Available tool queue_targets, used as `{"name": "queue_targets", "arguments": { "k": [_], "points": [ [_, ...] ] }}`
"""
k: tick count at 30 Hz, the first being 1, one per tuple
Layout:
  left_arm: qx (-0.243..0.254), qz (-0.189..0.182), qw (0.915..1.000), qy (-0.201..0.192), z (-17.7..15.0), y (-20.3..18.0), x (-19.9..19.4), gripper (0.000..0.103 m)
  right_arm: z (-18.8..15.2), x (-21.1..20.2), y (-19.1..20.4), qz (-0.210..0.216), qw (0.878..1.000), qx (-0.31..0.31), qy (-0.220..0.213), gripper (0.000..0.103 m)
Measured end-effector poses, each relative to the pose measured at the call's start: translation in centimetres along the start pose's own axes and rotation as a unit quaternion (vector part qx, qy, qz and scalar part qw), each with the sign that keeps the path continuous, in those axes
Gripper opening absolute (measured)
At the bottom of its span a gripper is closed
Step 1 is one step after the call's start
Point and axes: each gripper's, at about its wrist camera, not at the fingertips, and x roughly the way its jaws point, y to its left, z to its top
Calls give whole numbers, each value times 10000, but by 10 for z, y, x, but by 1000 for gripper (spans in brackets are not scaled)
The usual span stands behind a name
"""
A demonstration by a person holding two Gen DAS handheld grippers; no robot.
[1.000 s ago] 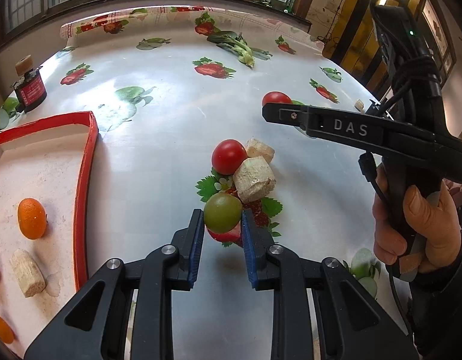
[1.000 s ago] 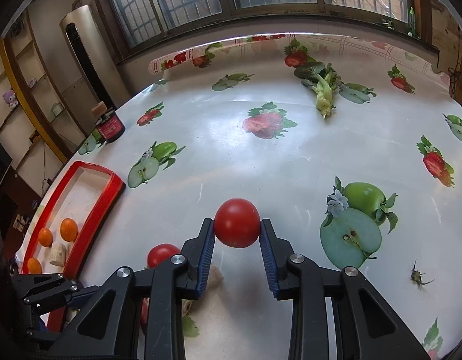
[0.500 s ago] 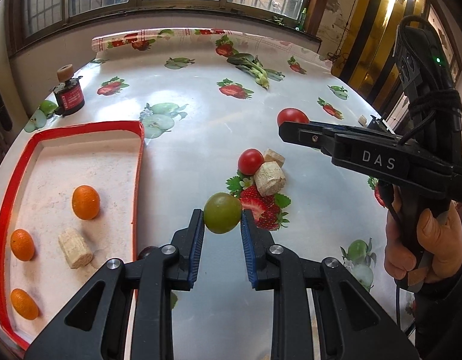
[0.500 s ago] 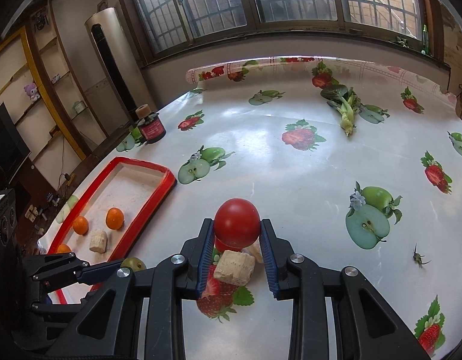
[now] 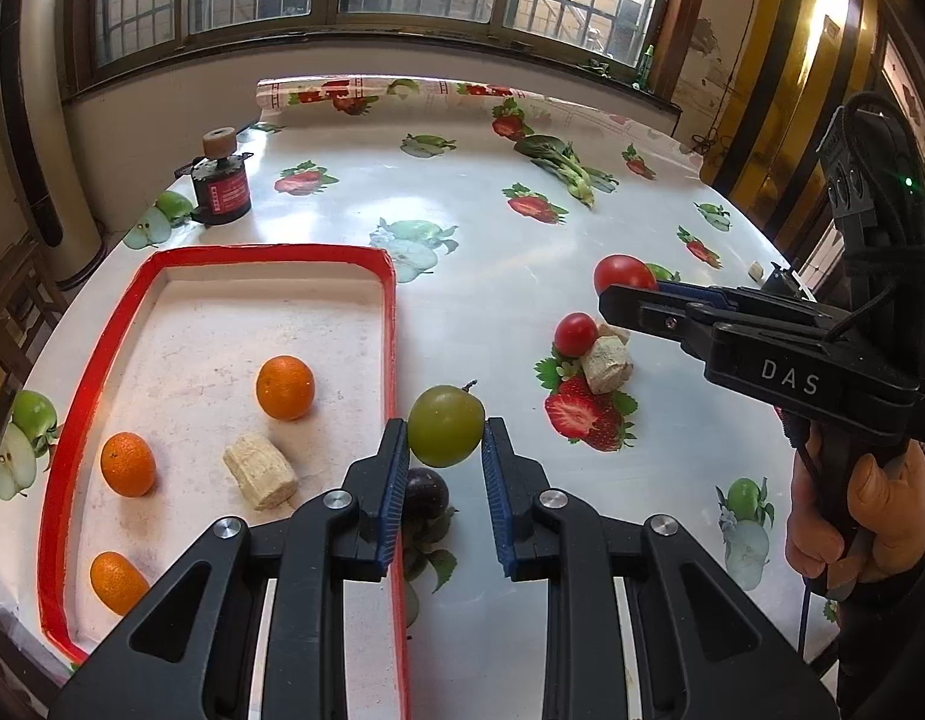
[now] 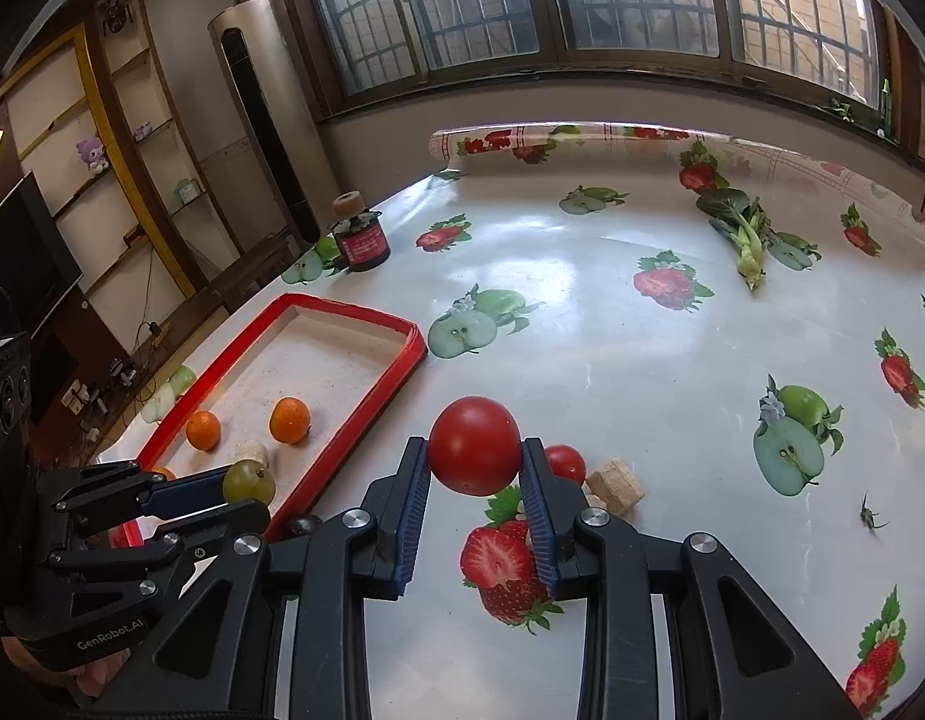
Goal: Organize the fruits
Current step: 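Carry the green tomato and the red tomato over the red-rimmed tray with both grippers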
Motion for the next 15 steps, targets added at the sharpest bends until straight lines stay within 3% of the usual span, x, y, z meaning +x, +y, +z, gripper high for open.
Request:
{"name": "queue_targets", "arguments": {
  "k": [15],
  "points": [
    [-215,266,9993,-127,-2,32,-14,22,3,14,36,162,9995,-237,127,31]
  ]
}}
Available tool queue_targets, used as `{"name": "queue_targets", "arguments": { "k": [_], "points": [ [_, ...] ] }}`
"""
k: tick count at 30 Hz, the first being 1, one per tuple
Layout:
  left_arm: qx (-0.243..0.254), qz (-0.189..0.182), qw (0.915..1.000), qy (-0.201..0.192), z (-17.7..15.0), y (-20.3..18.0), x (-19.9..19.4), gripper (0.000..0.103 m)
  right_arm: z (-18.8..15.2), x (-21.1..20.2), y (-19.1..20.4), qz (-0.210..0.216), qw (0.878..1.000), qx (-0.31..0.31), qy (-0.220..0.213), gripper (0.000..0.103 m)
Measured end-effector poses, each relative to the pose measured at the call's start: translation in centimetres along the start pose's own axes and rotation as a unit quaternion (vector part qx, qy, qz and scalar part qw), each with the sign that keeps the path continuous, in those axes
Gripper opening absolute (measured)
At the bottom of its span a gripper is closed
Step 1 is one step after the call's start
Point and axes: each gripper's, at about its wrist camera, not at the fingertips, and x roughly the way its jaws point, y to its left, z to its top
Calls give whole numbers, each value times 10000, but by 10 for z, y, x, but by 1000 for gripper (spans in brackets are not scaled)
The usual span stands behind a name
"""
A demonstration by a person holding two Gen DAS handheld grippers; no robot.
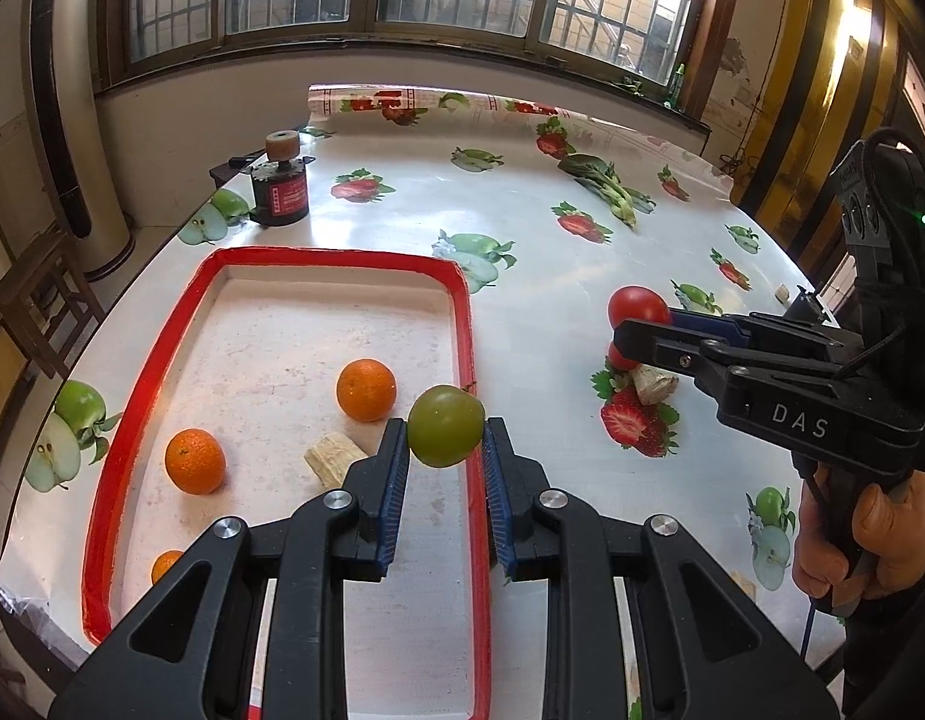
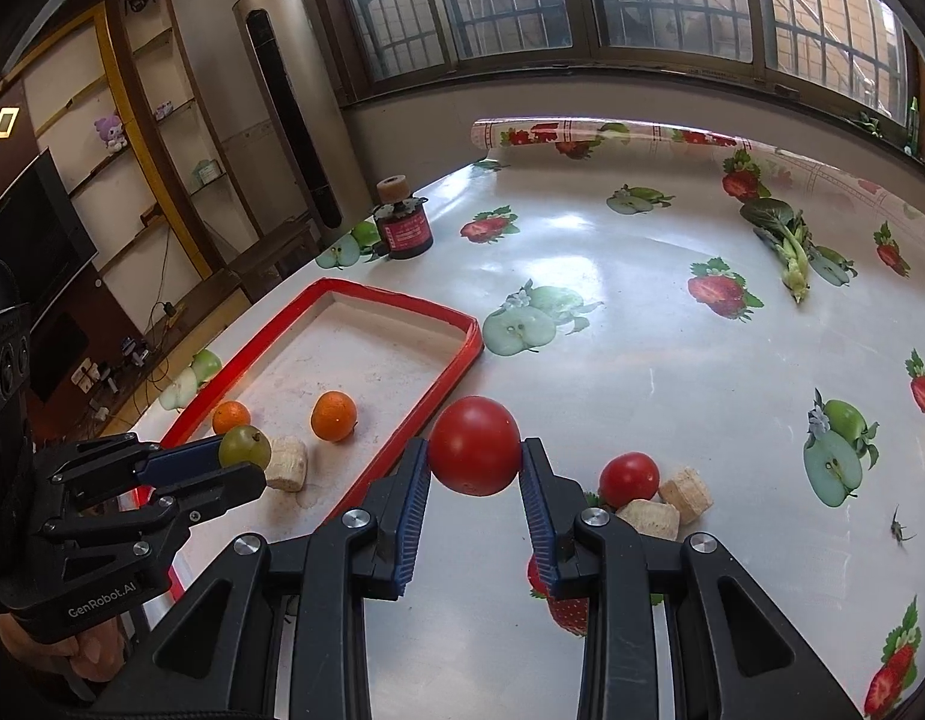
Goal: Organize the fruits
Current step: 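Carry the green tomato and the red tomato over the red-rimmed tray with both grippers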
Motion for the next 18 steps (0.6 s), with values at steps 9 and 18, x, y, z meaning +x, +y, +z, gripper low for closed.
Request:
{"name": "queue_targets", "arguments": {
  "k": [9,18],
  "points": [
    [-165,85,9998,-10,1,21,-1,22,5,5,14,60,9999,-104,3,31],
    [-297,218,9993,-17,6,43,0,22,10,18,26,151,9997,-194,67,31]
  ]
}}
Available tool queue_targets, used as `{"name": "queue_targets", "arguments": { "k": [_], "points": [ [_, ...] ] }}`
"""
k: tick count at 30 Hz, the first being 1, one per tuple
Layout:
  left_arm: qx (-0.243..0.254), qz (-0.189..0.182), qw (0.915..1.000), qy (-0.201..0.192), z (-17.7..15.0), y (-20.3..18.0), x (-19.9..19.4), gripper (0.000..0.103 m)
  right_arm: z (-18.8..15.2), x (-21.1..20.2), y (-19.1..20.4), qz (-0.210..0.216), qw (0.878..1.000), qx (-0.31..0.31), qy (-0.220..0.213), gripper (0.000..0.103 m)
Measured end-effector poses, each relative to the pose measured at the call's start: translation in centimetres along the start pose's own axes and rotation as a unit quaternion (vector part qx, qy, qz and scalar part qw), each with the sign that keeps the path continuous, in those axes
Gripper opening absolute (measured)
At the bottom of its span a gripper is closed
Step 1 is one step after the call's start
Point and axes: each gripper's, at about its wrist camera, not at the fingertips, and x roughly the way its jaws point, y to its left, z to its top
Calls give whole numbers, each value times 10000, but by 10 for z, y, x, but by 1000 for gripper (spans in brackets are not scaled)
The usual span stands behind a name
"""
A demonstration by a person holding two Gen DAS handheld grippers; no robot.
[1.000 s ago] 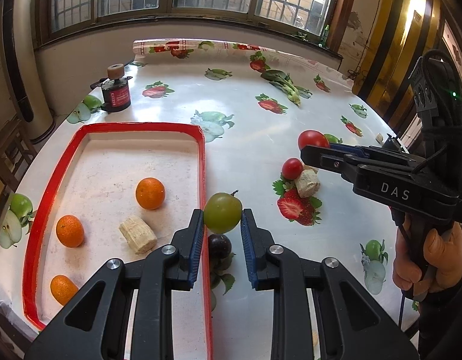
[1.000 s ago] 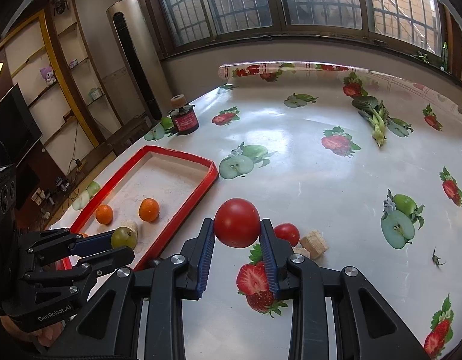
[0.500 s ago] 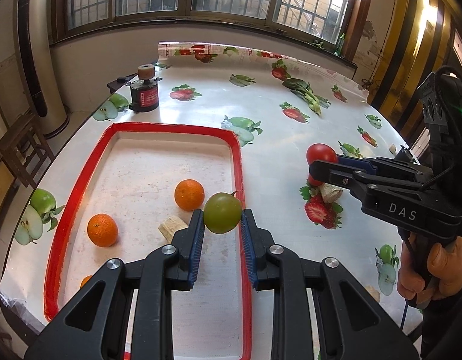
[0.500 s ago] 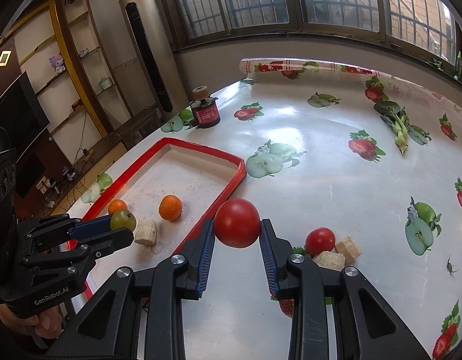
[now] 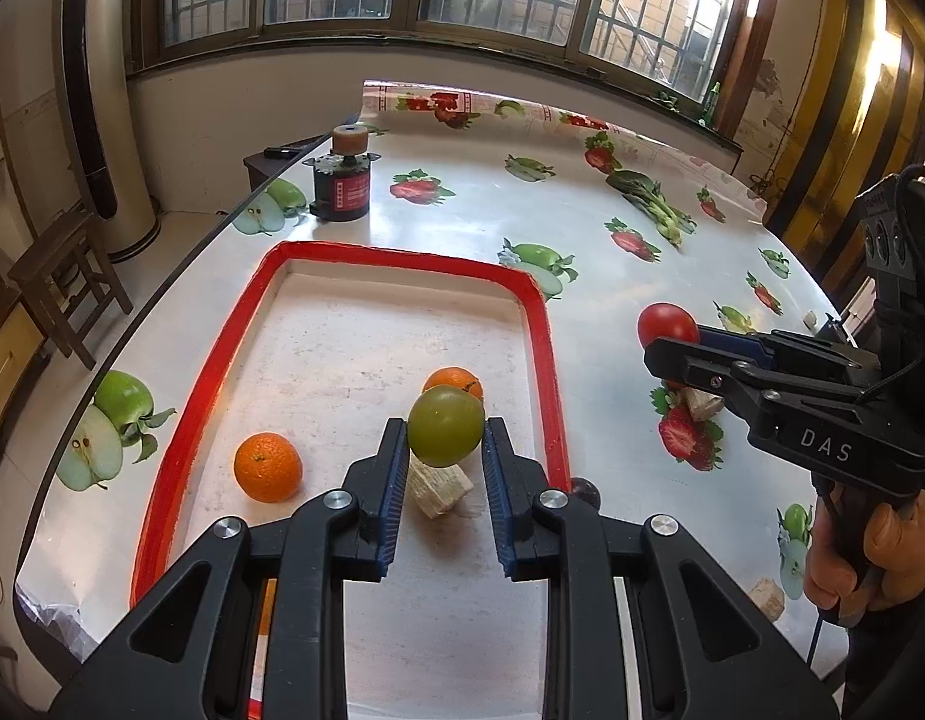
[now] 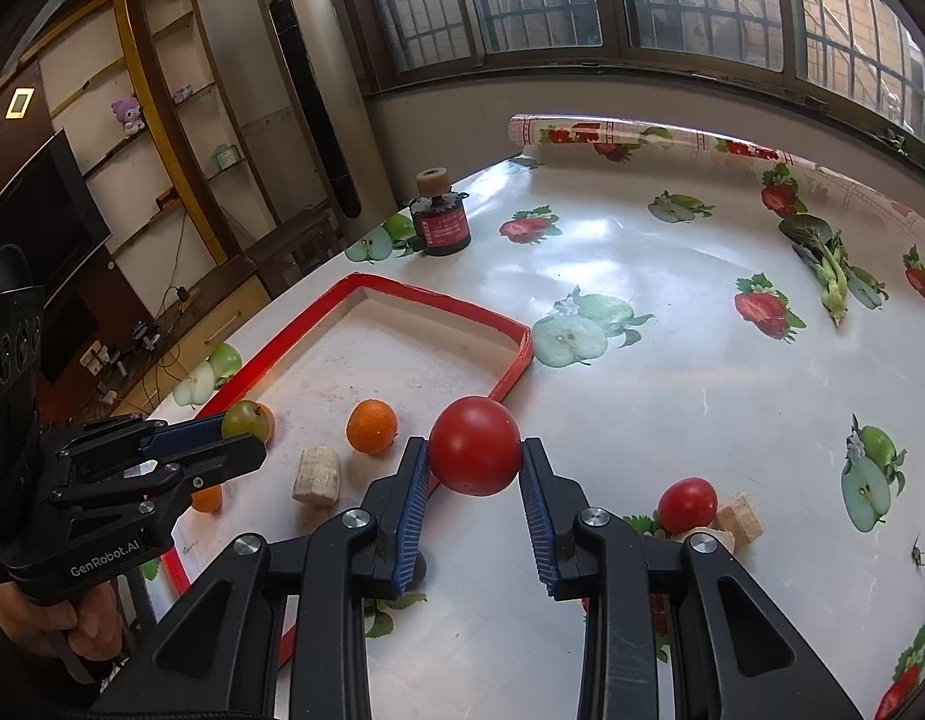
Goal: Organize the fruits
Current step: 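Carry the green tomato and the red tomato over the red-rimmed tray with both grippers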
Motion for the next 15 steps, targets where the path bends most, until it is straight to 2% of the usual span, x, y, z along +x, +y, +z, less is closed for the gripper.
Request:
{"name": "queue_targets", "arguments": {
  "k": [9,15],
  "points": [
    [-253,321,9991,114,26,41,22,22,28,37,22,285,9995,-78,131,31],
    [-402,471,9976,305,39,63,49,22,49,76,34,219,9993,-140,277,31]
  ]
}}
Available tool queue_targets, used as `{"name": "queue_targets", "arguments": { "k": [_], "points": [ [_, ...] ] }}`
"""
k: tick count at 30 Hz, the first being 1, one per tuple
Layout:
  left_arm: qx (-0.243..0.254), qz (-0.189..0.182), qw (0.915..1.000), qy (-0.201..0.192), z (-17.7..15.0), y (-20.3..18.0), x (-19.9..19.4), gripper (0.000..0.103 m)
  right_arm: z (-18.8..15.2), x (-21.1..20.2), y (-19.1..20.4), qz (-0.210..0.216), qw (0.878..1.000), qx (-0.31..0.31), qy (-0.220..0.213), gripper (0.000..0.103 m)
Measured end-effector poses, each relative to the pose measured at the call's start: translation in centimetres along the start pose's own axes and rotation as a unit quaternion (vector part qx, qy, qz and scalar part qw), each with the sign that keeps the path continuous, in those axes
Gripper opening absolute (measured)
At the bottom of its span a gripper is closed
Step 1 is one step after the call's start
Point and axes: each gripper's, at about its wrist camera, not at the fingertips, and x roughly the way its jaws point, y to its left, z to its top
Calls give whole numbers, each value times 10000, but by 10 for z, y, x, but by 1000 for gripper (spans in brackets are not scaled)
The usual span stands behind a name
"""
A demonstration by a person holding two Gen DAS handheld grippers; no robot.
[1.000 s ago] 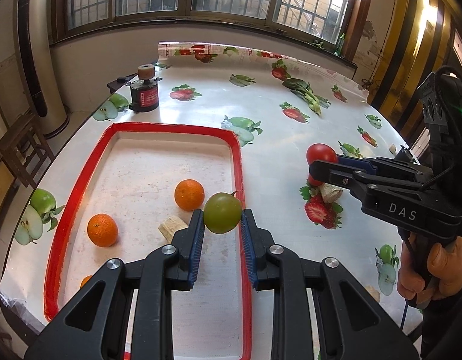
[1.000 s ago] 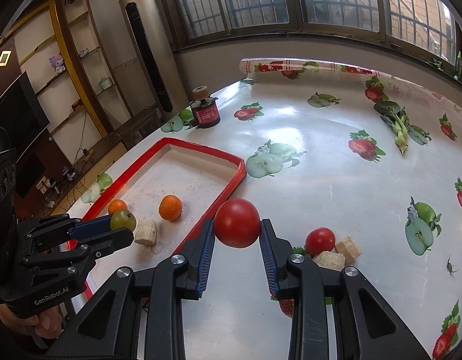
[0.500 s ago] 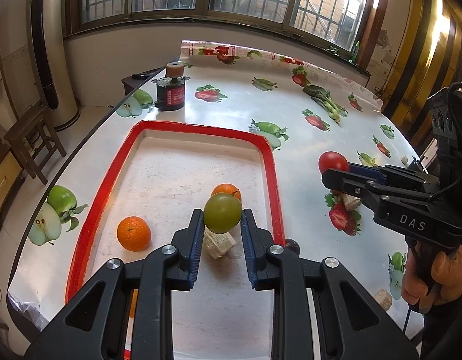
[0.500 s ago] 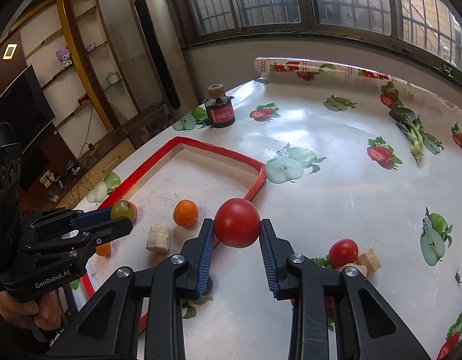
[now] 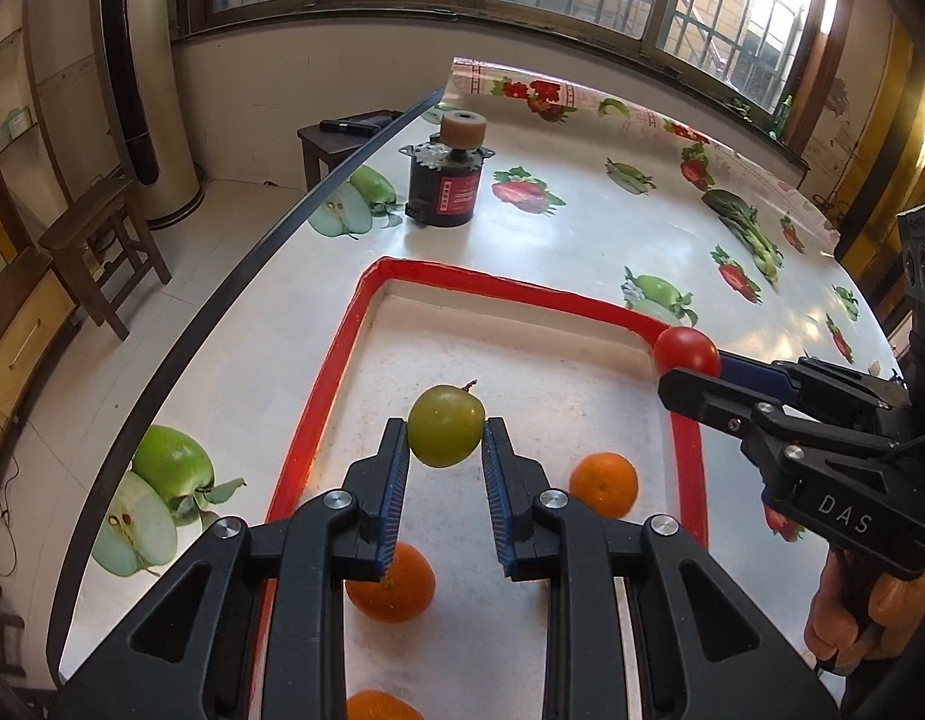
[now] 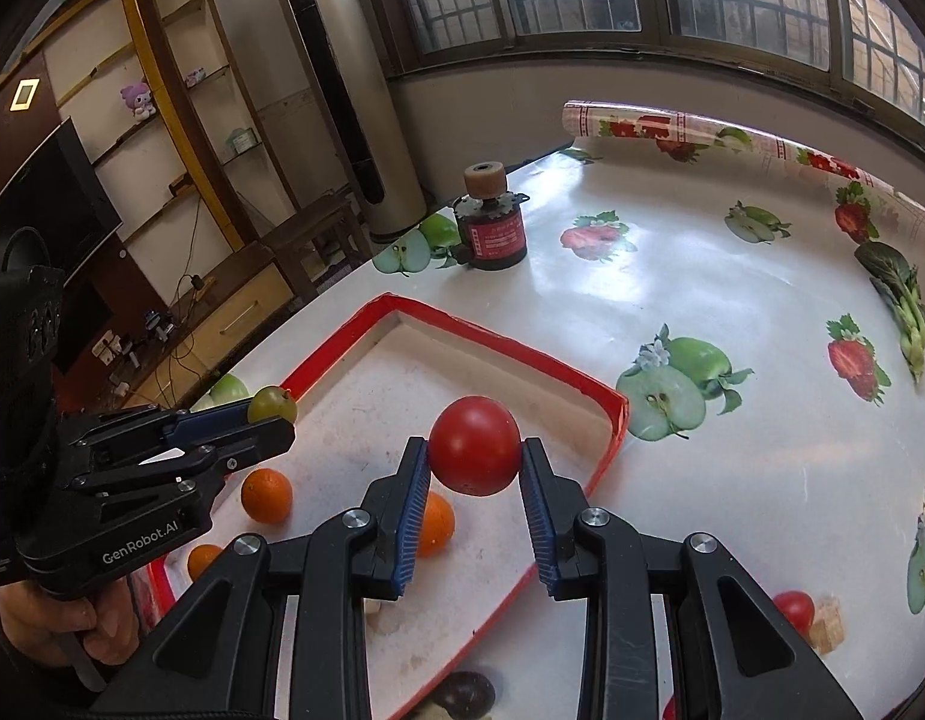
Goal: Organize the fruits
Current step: 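Carry the green tomato and the red tomato over the red-rimmed tray with both grippers, then open the left gripper to drop the green tomato while the right releases the red tomato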
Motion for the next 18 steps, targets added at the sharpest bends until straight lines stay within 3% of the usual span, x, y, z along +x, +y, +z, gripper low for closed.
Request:
{"name": "queue_targets", "arguments": {
  "k": [7,18],
  "points": [
    [18,57,9996,263,4,1,28,22,3,41,0,-71,9994,-70,324,31],
    [-33,134,9983,560,-3,2,47,23,-3,68,-4,-132,9979,-169,607,33]
  ]
}}
